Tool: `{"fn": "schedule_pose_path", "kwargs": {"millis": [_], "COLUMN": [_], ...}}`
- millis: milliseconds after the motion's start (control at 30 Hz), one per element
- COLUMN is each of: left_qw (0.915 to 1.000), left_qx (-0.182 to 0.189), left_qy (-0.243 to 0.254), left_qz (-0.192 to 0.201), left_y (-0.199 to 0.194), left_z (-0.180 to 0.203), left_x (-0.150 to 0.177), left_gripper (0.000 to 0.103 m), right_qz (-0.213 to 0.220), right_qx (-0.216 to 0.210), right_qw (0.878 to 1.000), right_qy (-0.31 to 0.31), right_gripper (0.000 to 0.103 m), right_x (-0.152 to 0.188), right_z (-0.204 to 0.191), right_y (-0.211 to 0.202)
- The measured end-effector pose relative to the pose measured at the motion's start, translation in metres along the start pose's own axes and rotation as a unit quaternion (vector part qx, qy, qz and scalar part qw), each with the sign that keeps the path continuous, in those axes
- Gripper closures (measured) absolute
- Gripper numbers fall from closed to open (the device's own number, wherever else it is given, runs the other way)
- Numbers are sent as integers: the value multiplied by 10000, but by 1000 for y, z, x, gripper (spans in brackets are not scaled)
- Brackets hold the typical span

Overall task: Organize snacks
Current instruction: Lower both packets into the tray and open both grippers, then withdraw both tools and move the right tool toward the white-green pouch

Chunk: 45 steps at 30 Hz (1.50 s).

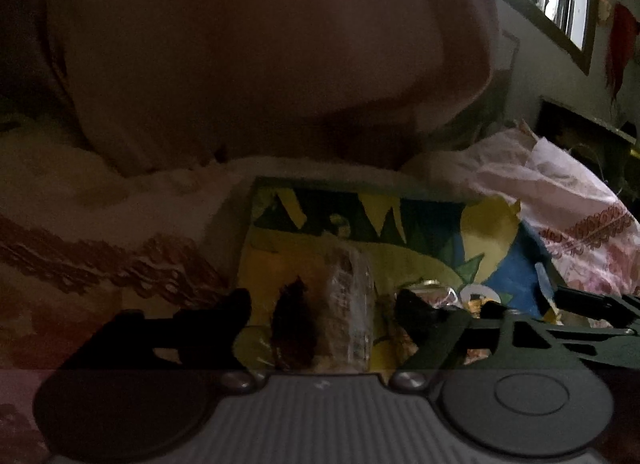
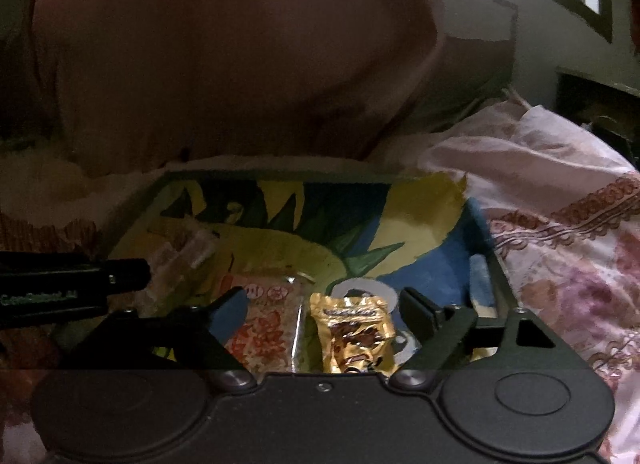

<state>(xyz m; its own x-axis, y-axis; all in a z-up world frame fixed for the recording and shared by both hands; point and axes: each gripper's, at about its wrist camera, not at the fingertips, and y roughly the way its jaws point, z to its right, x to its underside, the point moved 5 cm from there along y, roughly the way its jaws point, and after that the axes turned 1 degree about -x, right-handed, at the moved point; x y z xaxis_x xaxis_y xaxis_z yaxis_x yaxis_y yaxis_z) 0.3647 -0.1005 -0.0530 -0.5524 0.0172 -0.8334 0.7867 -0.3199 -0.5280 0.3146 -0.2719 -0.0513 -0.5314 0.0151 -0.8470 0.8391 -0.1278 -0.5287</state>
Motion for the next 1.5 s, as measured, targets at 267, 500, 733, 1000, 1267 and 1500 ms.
{"fn": "schedule_pose_path", "kwargs": {"millis": [267, 500, 733, 1000, 1267, 1500], "left_qw": [9983, 9971, 9967, 9969, 9961, 9929], "left_qx": [-331, -469, -590, -659, -826, -953], "left_qy": [318, 388, 424, 278, 290, 508], "left_qz": [359, 450, 370, 325, -60, -496], "left_y": [-47, -93, -141, -184, -210, -221], "left_z": [1, 3, 3, 6, 8, 14], "left_x": [-5, -2, 19, 40, 73, 101], "left_gripper": [1, 1, 1, 1, 1, 1], "right_qz": [281, 550, 675, 665, 412, -126], "right_qx": [17, 26, -8, -42, -41, 97], "right_qw": [9993, 9984, 9977, 9978, 9991, 9999], "right_qy": [246, 129, 63, 15, -46, 8], "right_gripper": [2, 1, 1, 1, 1, 1], "right_x": [-7, -7, 7, 32, 63, 97], "right_z": [12, 15, 14, 11, 6, 2], "right_y": [-46, -91, -141, -187, -223, -240]}}
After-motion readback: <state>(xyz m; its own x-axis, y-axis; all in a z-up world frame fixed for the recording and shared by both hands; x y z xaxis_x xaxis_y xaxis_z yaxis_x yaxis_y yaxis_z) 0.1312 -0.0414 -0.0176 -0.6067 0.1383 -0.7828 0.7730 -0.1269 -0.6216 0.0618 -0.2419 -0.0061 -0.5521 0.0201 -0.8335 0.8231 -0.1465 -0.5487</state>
